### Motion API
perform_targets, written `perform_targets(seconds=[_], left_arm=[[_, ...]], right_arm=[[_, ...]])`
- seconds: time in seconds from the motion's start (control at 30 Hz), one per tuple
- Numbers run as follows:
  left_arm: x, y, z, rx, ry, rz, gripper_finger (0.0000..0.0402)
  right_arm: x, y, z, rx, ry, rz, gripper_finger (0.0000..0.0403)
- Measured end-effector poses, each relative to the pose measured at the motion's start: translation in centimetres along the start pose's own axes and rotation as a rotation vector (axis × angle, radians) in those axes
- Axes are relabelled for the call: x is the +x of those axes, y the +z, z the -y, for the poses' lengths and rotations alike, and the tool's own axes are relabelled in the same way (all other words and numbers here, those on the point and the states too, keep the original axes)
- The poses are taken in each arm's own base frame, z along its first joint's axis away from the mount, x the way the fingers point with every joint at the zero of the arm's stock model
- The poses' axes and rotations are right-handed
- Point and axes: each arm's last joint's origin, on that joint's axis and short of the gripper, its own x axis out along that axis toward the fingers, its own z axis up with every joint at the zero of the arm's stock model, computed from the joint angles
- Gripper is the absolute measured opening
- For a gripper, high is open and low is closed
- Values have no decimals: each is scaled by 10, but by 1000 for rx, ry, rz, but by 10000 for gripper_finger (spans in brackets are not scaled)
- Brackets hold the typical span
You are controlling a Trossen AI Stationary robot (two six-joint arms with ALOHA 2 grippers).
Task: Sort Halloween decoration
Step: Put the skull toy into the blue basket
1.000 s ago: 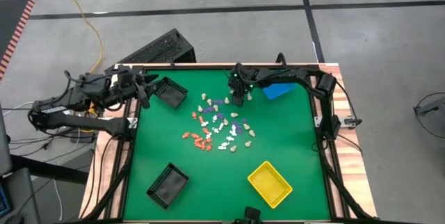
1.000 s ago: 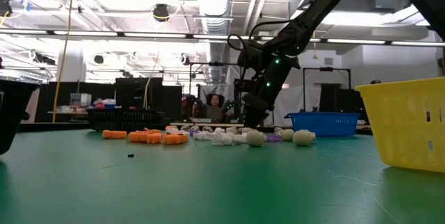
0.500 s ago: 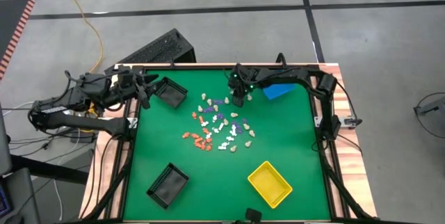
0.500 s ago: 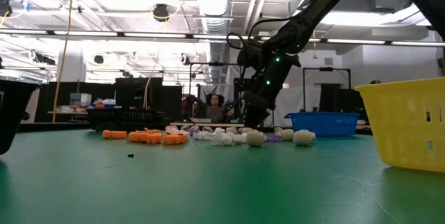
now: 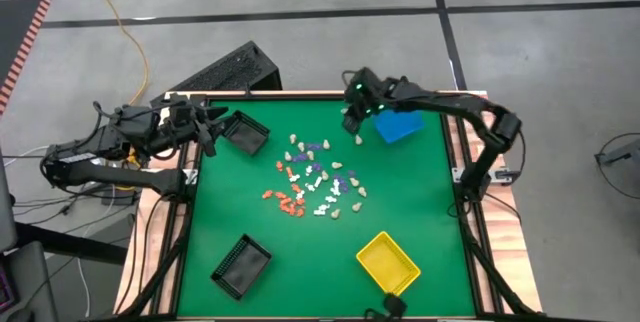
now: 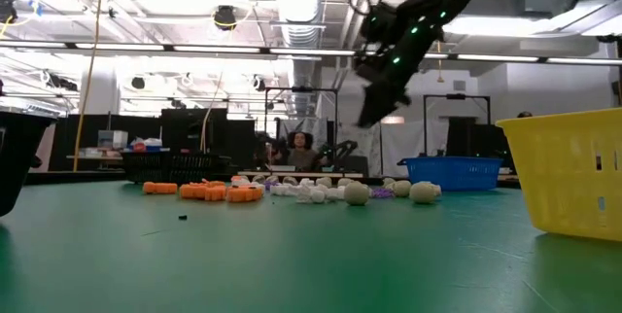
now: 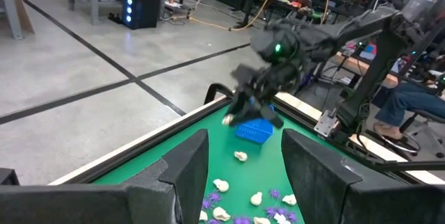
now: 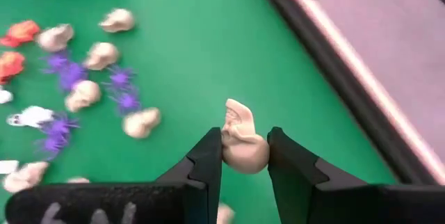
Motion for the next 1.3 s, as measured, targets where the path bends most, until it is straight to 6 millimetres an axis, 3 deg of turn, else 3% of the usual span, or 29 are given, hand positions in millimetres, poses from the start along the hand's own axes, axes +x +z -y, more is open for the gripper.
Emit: perform_targets(seconds=[0.17, 0.3, 0.6, 0.97, 1.13, 1.3], left_arm=[[0, 0, 0, -12, 3, 1, 172], [0, 0, 0, -13, 4, 2, 172], [9, -4, 4, -23, 21, -26, 172], [16, -7, 7, -27, 17, -53, 172], [11, -4, 6, -48, 5, -32, 172], [6, -2, 3, -57, 1, -20, 172]], right_arm=[[-39, -16, 19, 71, -148, -135, 121], [-49, -33, 31, 117, -242, -241, 122], [-34, -68, 43, 212, -269, -378, 136], [-35, -73, 53, 292, -281, -395, 247], [-38, -62, 36, 276, -96, -289, 253], [-37, -45, -9, 148, 48, -145, 250]])
